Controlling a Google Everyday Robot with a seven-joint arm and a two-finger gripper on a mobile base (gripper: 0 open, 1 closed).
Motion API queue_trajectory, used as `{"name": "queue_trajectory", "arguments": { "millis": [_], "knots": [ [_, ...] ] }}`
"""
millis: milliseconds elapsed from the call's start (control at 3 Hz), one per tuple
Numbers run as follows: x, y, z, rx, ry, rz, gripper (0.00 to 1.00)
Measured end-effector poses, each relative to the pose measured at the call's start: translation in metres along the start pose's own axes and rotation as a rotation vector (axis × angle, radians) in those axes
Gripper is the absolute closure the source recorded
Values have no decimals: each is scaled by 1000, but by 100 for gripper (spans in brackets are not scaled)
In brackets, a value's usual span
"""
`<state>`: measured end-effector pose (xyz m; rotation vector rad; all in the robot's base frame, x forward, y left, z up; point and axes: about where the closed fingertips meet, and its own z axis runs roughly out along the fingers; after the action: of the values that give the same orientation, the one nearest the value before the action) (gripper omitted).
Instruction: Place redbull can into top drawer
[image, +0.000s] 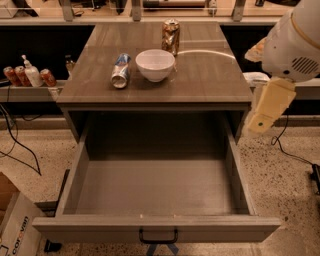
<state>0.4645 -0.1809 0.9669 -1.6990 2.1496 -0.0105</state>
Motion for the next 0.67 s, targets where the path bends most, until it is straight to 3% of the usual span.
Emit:
{"name": "queue_trajectory", "arguments": {
  "millis": [667],
  "knots": [
    [-47,-20,48,-2,-126,24,0]
  ]
}}
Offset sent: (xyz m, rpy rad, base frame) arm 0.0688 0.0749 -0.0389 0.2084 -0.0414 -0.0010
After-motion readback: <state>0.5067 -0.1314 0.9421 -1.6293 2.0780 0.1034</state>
